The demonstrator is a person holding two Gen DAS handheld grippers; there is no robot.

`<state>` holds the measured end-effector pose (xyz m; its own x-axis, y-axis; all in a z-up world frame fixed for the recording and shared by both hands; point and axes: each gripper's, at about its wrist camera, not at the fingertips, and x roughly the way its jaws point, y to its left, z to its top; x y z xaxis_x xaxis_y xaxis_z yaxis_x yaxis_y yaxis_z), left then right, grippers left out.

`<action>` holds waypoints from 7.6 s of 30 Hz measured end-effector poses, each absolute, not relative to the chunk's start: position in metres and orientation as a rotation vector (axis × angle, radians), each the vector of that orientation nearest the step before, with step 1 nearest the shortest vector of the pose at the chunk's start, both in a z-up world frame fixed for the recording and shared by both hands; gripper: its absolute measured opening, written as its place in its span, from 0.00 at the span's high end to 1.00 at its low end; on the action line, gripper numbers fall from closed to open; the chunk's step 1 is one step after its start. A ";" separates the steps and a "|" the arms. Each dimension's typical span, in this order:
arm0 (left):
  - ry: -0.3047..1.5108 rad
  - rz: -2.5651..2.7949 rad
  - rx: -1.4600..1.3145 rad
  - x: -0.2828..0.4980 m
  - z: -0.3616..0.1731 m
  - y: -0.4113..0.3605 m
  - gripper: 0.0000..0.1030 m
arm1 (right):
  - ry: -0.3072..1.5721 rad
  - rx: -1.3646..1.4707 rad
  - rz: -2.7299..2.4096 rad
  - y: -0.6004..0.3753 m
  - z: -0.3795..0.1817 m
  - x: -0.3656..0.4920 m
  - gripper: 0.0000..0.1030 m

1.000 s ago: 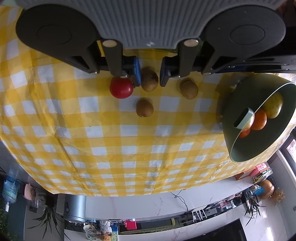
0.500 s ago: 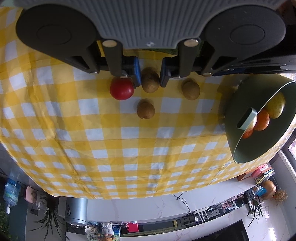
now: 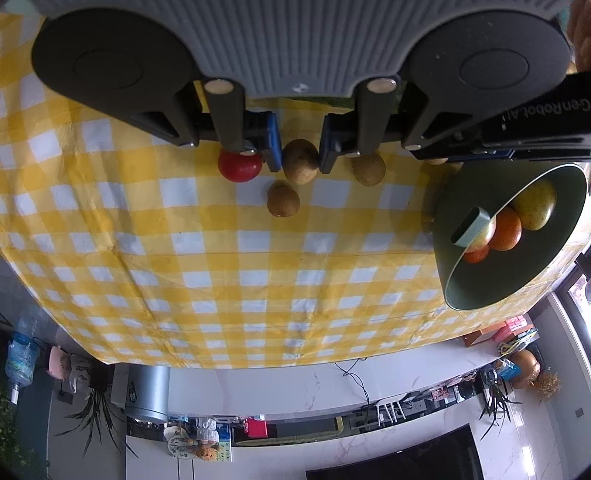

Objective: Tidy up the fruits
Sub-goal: 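Grasp a brown kiwi with the right tool while the left tool grasps another kiwi, then carry both kiwis into the green colander and open both tools, then lift both tools out and move toward the remaining kiwis, then grasp a kiwi with the left tool while the right tool grasps another kiwi, then carry both kiwis over the green colander and open both tools to drop them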

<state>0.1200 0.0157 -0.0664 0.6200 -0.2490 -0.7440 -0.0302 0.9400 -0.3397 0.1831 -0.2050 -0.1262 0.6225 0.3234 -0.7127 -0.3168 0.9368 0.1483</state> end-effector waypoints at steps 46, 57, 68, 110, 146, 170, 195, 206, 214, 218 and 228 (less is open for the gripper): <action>0.884 -0.030 -0.429 0.105 -0.029 0.129 0.74 | 0.707 -0.239 0.738 -0.076 -0.073 0.140 0.83; 0.954 -0.024 -0.461 0.113 -0.053 0.136 0.74 | 0.740 -0.263 0.747 -0.065 -0.080 0.144 0.84; 0.963 -0.004 -0.489 0.112 -0.054 0.138 0.71 | 0.739 -0.211 0.744 -0.073 -0.078 0.147 0.82; 0.859 -0.310 -0.160 0.108 -0.029 -0.013 0.65 | 0.677 0.072 0.370 -0.265 -0.079 0.168 0.61; 0.930 -0.062 -0.104 0.161 -0.103 -0.031 0.66 | 0.887 0.114 0.453 -0.218 -0.137 0.246 0.65; 0.919 -0.073 -0.124 0.164 -0.107 -0.029 0.73 | 0.952 0.060 0.436 -0.204 -0.150 0.257 0.81; 0.866 -0.110 -0.097 0.132 -0.055 -0.027 0.73 | 0.847 0.047 0.476 -0.209 -0.131 0.234 0.81; 0.819 -0.124 -0.073 0.103 -0.020 -0.014 0.73 | 0.686 0.013 0.489 -0.214 -0.103 0.190 0.81; 0.781 -0.121 -0.089 0.088 0.001 0.006 0.73 | 0.661 0.022 0.511 -0.211 -0.093 0.155 0.81; 0.759 -0.125 -0.090 0.081 0.009 0.014 0.73 | 0.656 0.024 0.538 -0.204 -0.087 0.139 0.81; 0.722 -0.102 -0.195 0.076 0.021 0.059 0.73 | 0.593 -0.050 0.642 -0.164 -0.056 0.111 0.81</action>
<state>0.0758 0.0592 0.0212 0.7464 -0.1593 -0.6461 0.0252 0.9770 -0.2118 0.1113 -0.1641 -0.0562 0.6419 0.5493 -0.5351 -0.5771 0.8055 0.1346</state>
